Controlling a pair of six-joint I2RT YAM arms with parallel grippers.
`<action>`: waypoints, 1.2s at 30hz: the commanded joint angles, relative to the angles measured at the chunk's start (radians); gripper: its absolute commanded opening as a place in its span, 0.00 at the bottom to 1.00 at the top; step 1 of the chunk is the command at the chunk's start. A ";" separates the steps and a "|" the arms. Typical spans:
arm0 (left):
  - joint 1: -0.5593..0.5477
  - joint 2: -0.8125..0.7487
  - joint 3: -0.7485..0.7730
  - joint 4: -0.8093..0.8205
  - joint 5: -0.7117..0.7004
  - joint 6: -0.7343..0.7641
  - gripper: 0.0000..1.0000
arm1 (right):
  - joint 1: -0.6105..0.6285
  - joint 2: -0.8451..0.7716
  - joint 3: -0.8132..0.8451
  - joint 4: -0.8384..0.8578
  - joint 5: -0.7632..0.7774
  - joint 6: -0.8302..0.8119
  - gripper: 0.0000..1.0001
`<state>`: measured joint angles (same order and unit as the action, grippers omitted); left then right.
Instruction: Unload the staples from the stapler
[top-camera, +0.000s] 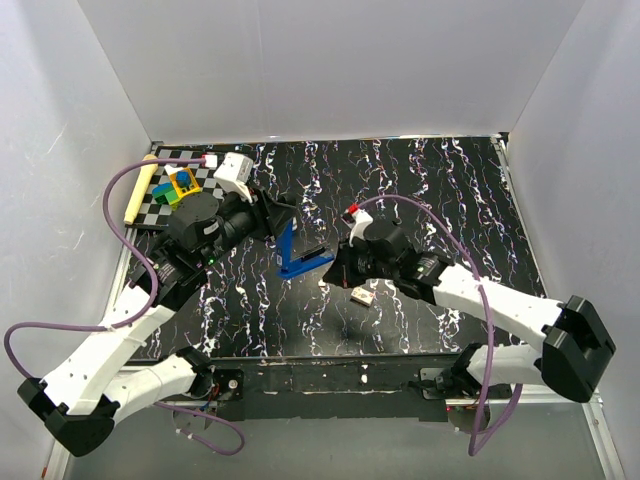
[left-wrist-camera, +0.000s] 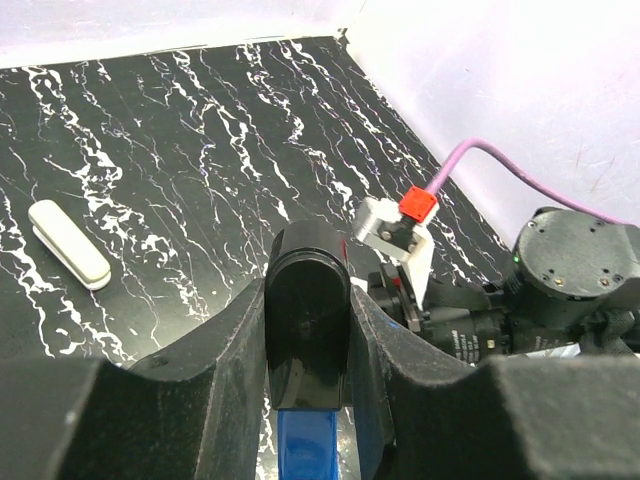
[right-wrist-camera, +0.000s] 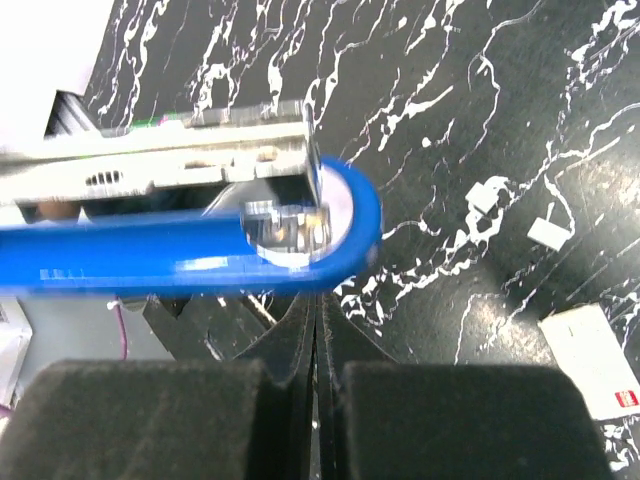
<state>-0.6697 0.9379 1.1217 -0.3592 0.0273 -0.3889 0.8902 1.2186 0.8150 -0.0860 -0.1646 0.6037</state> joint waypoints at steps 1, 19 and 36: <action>0.001 -0.019 0.059 0.058 0.028 -0.028 0.00 | -0.002 0.044 0.108 0.068 0.053 0.019 0.01; 0.001 -0.044 0.012 0.049 0.068 -0.033 0.00 | -0.031 0.050 0.351 -0.124 0.149 -0.153 0.01; 0.001 -0.053 -0.013 0.213 0.512 0.004 0.00 | -0.071 -0.113 0.444 -0.360 -0.245 -0.453 0.01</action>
<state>-0.6697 0.9234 1.0981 -0.2890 0.3481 -0.3855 0.8272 1.1614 1.1900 -0.3866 -0.2291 0.2501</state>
